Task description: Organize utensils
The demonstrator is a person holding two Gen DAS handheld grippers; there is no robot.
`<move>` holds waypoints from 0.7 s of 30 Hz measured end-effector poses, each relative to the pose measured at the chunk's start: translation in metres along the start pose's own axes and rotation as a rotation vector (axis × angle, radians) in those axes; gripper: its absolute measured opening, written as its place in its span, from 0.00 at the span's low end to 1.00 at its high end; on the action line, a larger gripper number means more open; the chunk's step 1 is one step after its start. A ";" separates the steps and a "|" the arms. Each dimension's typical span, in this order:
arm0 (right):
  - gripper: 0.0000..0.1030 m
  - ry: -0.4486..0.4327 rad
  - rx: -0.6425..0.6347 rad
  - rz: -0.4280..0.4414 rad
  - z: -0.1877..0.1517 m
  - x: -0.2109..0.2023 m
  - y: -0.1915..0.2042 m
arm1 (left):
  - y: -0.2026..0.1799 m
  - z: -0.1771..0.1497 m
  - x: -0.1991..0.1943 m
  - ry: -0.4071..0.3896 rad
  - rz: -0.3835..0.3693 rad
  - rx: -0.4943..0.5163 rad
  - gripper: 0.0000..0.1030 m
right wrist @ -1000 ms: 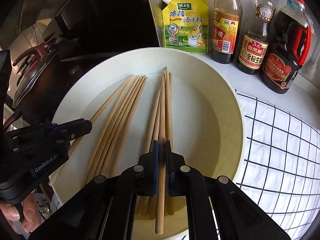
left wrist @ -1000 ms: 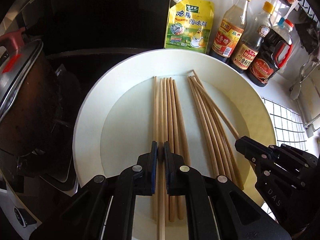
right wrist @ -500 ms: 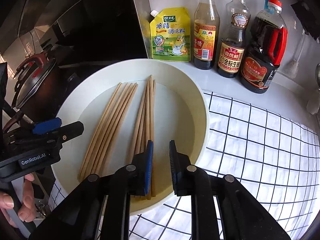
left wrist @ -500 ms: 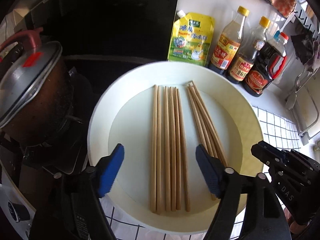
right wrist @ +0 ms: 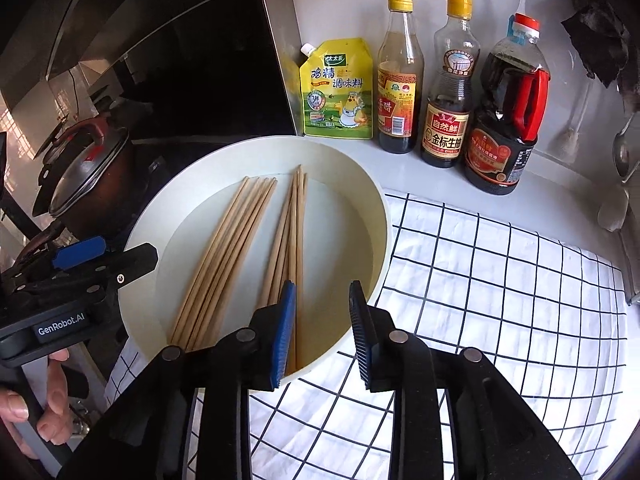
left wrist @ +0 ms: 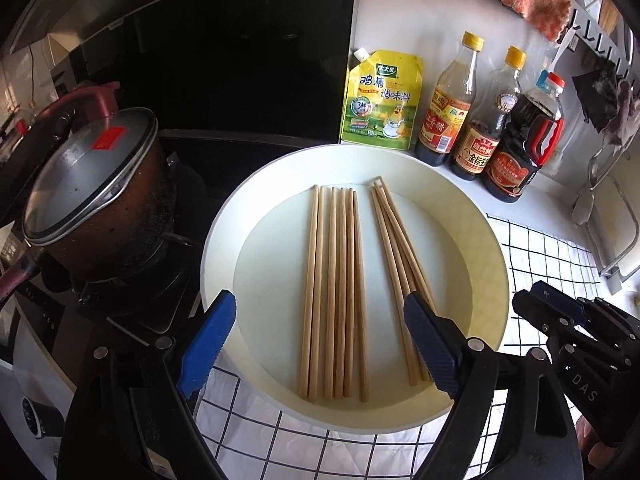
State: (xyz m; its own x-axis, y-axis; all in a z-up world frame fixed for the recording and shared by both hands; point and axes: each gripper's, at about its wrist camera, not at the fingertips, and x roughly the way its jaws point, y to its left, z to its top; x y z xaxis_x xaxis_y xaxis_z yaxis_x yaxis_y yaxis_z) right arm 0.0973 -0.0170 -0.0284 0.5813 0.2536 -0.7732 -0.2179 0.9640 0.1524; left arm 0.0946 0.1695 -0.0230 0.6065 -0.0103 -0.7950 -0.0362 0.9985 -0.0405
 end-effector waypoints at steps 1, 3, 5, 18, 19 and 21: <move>0.26 0.001 0.002 0.000 -0.001 -0.002 -0.001 | -0.001 0.000 -0.002 -0.003 0.005 0.002 0.82; 0.26 0.002 0.005 0.001 -0.003 -0.005 -0.002 | -0.004 -0.001 -0.005 -0.004 0.014 0.001 0.83; 0.28 0.003 0.006 0.001 -0.005 -0.008 -0.003 | -0.006 -0.003 -0.008 0.000 0.018 -0.003 0.84; 0.44 -0.007 0.008 0.003 -0.012 -0.020 -0.007 | -0.015 -0.013 -0.025 0.002 0.041 -0.012 0.90; 0.45 -0.008 0.008 0.004 -0.012 -0.021 -0.006 | -0.014 -0.013 -0.026 0.000 0.043 -0.013 0.90; 0.47 -0.008 0.007 0.002 -0.012 -0.022 -0.006 | -0.013 -0.014 -0.028 -0.004 0.049 -0.015 0.91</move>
State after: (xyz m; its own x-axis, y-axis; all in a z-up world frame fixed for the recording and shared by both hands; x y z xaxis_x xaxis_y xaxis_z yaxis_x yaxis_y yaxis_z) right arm 0.0759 -0.0295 -0.0196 0.5870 0.2566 -0.7678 -0.2136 0.9639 0.1589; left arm 0.0670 0.1558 -0.0087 0.6068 0.0387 -0.7939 -0.0779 0.9969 -0.0110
